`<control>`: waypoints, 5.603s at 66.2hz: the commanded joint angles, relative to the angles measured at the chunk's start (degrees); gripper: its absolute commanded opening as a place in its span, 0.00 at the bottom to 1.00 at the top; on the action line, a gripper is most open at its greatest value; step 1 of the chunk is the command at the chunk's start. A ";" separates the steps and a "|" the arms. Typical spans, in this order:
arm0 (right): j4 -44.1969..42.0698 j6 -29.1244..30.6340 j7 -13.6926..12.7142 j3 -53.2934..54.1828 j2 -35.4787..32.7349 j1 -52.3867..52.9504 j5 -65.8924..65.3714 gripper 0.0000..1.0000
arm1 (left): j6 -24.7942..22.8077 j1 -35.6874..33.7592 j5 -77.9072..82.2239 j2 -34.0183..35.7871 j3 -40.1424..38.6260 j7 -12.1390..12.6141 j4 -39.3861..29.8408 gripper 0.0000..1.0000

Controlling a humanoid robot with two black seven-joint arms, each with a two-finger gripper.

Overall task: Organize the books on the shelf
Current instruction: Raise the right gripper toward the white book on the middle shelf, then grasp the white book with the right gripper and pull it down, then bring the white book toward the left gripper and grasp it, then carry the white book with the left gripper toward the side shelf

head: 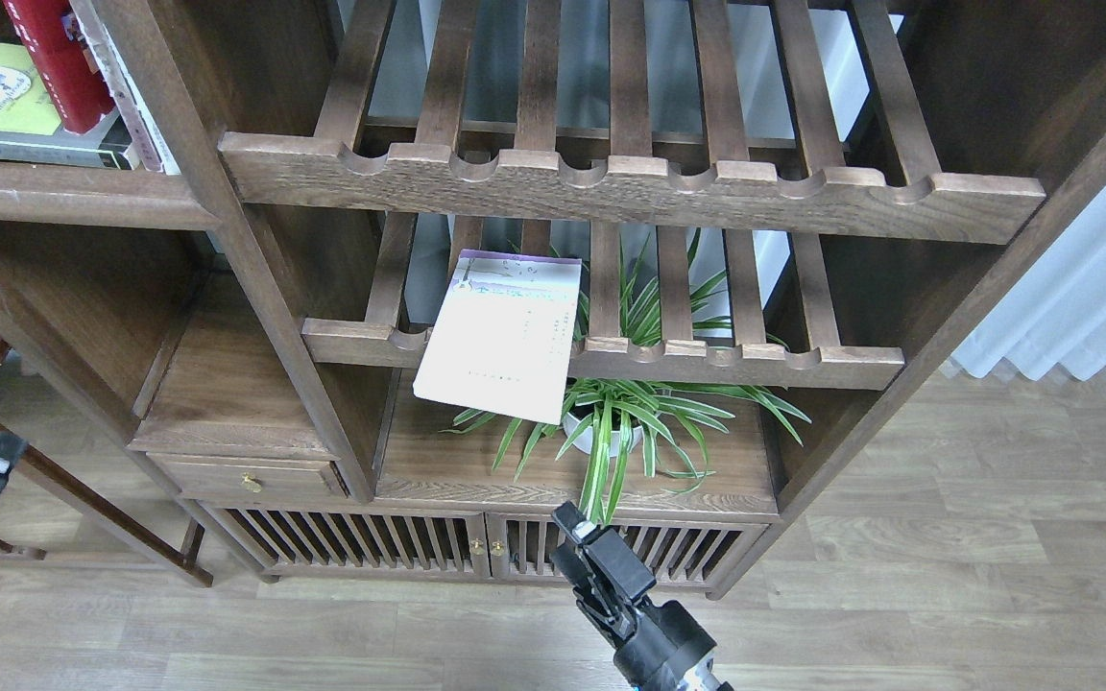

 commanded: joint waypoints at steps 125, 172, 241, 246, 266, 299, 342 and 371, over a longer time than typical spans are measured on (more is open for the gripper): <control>1.02 -5.33 2.62 -7.29 0.00 11.15 3.62 0.05 | -0.01 -0.16 -10.89 4.13 4.95 0.16 0.46 1.00; 2.44 0.00 -6.70 -5.71 0.00 -3.98 -11.68 0.04 | -0.01 -8.51 -22.85 11.26 38.36 -0.02 -0.95 0.99; 2.53 0.00 -9.86 -8.25 0.00 -5.57 -12.03 0.05 | -0.01 -14.66 -22.24 2.56 53.74 -0.28 -3.06 0.56; 2.53 0.00 -9.86 -8.25 0.00 -5.56 -12.03 0.05 | -0.01 -14.75 -22.33 2.21 53.83 -0.46 -3.15 0.38; 2.44 0.00 -9.77 -7.47 0.00 -5.56 -12.03 0.05 | -0.01 -14.40 -22.59 2.82 53.13 -0.72 -4.81 0.10; 3.67 0.00 -8.89 -6.23 0.00 -5.56 -11.95 0.99 | -0.01 -12.82 -22.50 7.74 43.55 -0.54 -6.66 0.07; 4.64 0.00 -8.98 -0.43 0.00 -5.65 -11.77 0.99 | -0.01 -8.51 -20.48 20.31 8.05 2.09 -14.92 0.08; 4.46 0.00 -8.98 0.01 0.00 -6.88 -11.68 0.99 | -0.01 -7.46 -19.25 29.63 -8.66 4.55 -14.92 0.07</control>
